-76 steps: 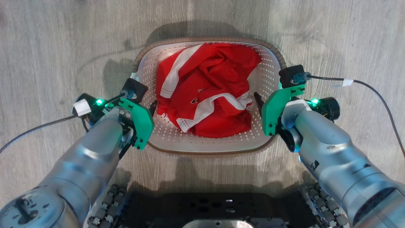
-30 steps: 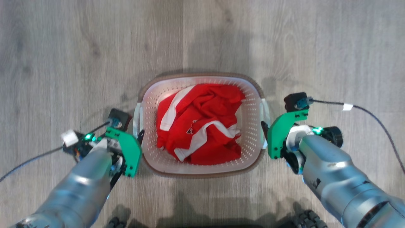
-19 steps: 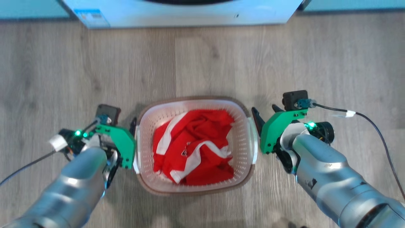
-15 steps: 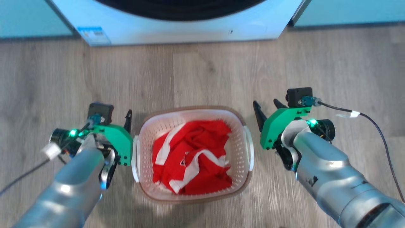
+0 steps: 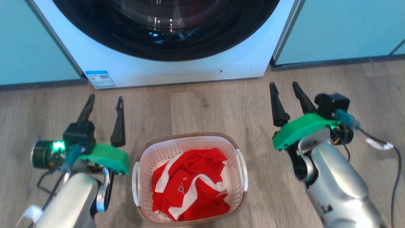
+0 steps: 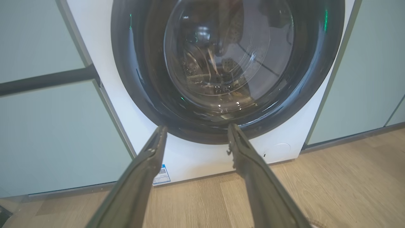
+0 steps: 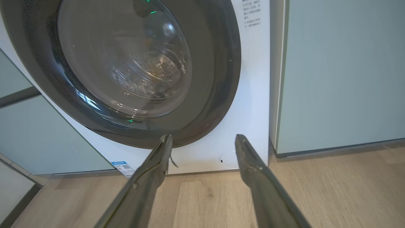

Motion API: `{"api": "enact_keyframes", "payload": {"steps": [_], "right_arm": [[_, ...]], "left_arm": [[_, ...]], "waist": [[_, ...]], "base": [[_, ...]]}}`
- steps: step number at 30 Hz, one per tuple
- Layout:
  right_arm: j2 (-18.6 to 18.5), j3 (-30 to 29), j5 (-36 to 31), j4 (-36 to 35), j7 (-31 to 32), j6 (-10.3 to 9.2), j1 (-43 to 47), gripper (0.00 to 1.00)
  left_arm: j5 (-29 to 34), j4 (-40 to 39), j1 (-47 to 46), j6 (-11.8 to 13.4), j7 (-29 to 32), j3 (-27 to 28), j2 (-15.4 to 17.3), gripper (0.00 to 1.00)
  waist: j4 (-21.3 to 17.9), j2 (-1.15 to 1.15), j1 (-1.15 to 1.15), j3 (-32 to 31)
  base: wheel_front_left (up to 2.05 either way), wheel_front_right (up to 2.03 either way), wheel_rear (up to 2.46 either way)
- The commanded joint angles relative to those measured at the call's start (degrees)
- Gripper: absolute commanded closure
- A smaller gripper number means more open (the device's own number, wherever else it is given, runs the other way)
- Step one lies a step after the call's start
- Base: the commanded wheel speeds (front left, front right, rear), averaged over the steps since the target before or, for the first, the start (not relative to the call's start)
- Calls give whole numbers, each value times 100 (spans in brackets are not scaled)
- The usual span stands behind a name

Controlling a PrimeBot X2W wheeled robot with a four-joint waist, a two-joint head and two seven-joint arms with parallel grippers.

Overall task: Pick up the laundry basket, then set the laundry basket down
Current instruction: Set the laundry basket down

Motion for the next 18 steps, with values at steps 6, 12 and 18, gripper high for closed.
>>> {"api": "enact_keyframes", "payload": {"steps": [6,12,18], "right_arm": [[100,-141,-353,-1212,-75,39,424,0],[100,-337,-495,-1836,-75,39,903,0],[100,-384,-570,-2135,-75,39,1314,0]], "left_arm": [[546,-905,525,-236,-45,822,-157,0],[829,-1320,1084,-598,-45,1376,-591,0],[1075,-1334,1533,-947,-46,1780,-973,0]], "waist": [[-15,0,1,-213],[-3,0,1,-364],[3,0,1,-483]], "base": [[0,0,0],[0,0,0],[0,0,0]]}}
